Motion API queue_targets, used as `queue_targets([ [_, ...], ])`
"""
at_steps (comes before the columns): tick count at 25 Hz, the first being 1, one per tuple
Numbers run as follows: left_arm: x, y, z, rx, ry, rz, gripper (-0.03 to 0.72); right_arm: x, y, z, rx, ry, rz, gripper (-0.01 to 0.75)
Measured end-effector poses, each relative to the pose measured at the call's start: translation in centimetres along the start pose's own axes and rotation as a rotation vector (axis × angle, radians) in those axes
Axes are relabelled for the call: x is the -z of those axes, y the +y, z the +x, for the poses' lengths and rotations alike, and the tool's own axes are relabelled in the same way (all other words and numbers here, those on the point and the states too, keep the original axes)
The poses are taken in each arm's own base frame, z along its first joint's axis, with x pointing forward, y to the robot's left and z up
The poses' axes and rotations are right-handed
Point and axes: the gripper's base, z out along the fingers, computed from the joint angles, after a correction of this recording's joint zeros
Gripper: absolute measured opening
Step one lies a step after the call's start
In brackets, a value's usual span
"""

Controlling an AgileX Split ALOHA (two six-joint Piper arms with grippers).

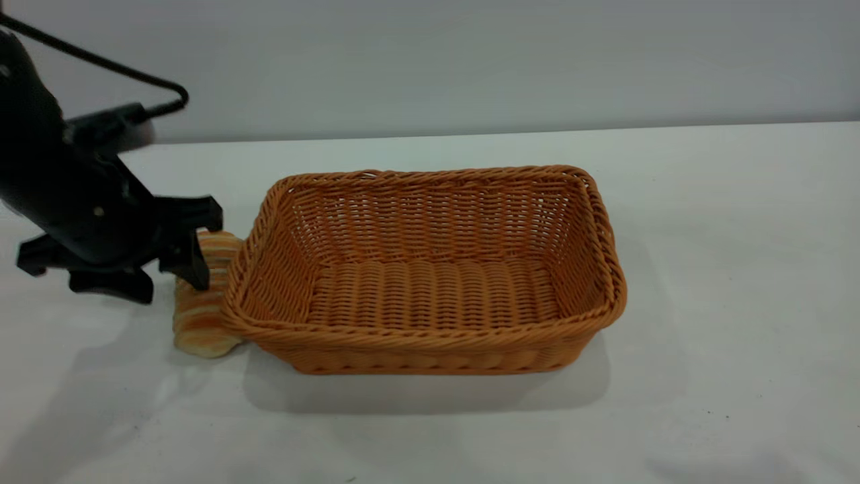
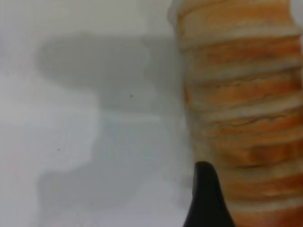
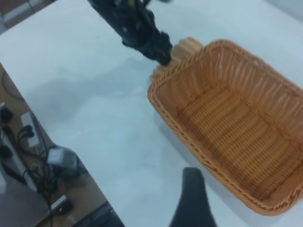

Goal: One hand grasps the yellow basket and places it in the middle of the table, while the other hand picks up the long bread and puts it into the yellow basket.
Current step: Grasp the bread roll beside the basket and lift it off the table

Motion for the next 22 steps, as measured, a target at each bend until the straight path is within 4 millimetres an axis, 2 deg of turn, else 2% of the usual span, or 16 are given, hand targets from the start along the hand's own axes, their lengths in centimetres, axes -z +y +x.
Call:
queue_targets([
  [6, -1.4, 0.2, 0.2, 0.002, 0.002, -0.011, 0.555, 2.6, 1.6, -0.1, 0.034, -0.077, 0.013, 0.585],
  [9, -1.9, 0.3, 0.3, 0.005, -0.007, -0.015, 0.504, 3.4, 2.2, 0.0, 0.047, -0.101, 0.016, 0.585],
  [12, -2.1, 0.4, 0.3, 0.005, -0.012, -0.016, 0.365, 3.8, 2.4, 0.0, 0.052, -0.11, 0.017, 0.585],
  [15, -2.3, 0.4, 0.4, 0.005, -0.012, -0.018, 0.153, 3.8, 2.4, 0.0, 0.041, -0.108, 0.014, 0.585],
  [17, -2.3, 0.4, 0.3, -0.008, -0.017, -0.018, 0.052, 3.8, 2.4, 0.0, 0.032, -0.108, 0.014, 0.585],
  [18, -2.3, 0.4, 0.3, -0.021, -0.019, -0.018, 0.03, 3.8, 2.4, 0.0, 0.03, -0.108, 0.014, 0.585],
  [22, -2.3, 0.4, 0.1, -0.045, -0.038, -0.017, 0.026, 3.8, 2.4, 0.0, 0.027, -0.108, 0.014, 0.585],
])
